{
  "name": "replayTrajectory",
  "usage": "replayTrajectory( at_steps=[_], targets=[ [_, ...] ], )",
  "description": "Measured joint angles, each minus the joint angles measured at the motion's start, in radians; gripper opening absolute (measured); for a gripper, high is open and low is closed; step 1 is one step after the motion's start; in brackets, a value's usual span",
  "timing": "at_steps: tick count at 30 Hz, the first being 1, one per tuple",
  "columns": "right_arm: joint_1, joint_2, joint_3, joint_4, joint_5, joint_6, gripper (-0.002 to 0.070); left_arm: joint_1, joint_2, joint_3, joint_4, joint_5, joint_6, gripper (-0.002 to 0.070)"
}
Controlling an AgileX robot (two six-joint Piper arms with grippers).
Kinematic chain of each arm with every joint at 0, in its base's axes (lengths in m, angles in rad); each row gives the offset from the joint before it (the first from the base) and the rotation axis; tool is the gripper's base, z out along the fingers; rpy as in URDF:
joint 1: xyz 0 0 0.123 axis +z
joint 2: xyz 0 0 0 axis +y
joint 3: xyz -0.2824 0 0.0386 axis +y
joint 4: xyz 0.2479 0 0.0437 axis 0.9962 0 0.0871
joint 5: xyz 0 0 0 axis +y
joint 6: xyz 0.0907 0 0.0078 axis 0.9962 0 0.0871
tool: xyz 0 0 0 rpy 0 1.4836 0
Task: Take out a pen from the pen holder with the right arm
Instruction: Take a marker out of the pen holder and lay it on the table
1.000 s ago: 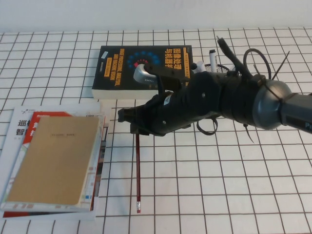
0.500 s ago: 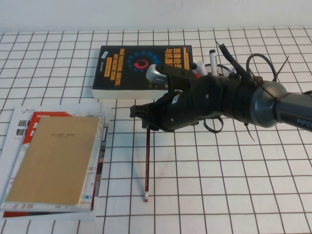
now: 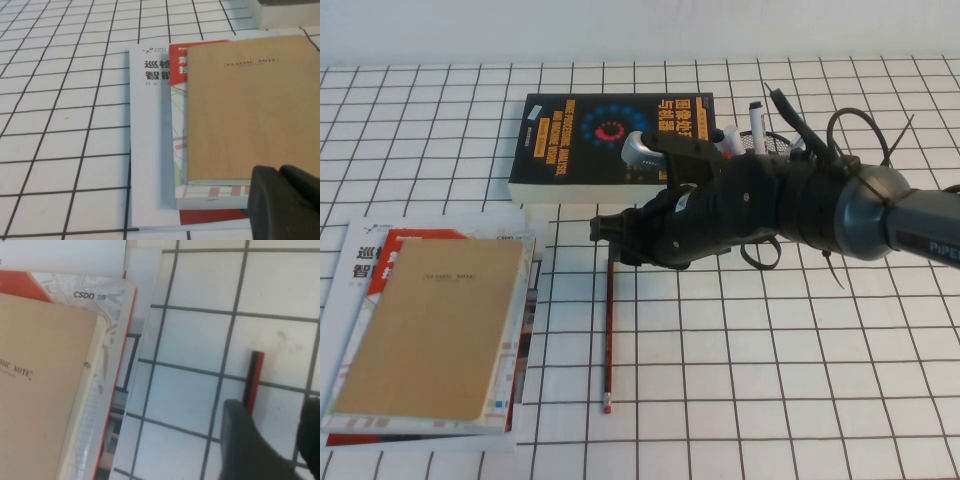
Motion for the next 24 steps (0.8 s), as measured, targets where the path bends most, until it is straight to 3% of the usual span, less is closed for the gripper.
replayTrajectory(
  at_steps=[6, 9, 15, 24],
  targets=[
    [0.005, -0.044, 0.000, -0.047, 0.030, 0.000, 0.0232, 0.000, 0.000, 0.000, 0.000, 0.000, 0.000, -0.0004],
    [0.019, -0.129, 0.010, -0.114, 0.059, 0.000, 0.0189, 0.000, 0.000, 0.000, 0.000, 0.000, 0.000, -0.0004],
    [0.039, -0.408, 0.137, -0.199, 0.065, -0.003, 0.0022, 0.000, 0.000, 0.000, 0.000, 0.000, 0.000, -0.0004],
    [0.039, -0.734, 0.313, -0.382, 0.238, -0.003, -0.0013, 0.000, 0.000, 0.000, 0.000, 0.000, 0.000, -0.0004]
  ],
)
